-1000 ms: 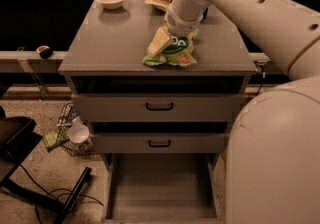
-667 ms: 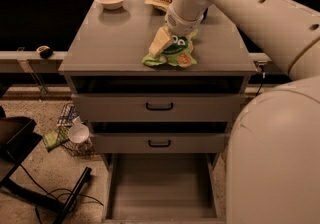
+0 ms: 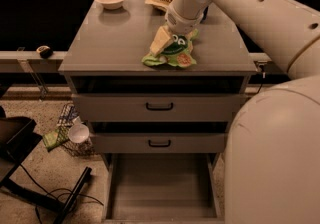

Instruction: Place green rice chip bag into bottom drawer

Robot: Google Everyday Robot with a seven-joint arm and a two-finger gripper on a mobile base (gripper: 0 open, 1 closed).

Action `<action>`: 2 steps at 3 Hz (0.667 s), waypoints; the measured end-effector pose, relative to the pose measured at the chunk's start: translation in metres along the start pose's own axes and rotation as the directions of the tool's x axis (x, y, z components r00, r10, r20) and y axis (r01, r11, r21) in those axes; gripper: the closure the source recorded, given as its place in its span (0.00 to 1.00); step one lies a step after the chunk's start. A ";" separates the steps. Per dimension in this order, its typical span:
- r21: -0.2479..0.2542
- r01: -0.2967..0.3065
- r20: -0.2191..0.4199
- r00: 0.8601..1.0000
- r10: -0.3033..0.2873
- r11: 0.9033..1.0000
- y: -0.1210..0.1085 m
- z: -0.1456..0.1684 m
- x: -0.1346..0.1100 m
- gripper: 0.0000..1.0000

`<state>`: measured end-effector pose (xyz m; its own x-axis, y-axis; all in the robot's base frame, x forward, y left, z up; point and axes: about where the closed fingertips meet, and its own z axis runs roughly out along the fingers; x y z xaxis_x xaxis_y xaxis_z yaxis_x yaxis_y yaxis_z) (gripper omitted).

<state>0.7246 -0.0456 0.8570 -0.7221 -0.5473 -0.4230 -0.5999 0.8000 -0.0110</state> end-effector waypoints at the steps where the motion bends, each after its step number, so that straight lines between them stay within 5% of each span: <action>1: 0.063 0.009 0.058 0.998 -0.013 0.998 -0.013 -0.041 0.019 1.00; 2: 0.182 -0.037 0.071 0.997 0.024 0.983 -0.023 -0.112 0.087 1.00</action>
Offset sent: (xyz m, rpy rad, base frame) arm -0.2254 -0.1851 0.1041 -0.2227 -0.1799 -0.2396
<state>0.6371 -0.1391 0.9219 -0.7100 -0.5092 -0.4865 -0.5005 0.8508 -0.1599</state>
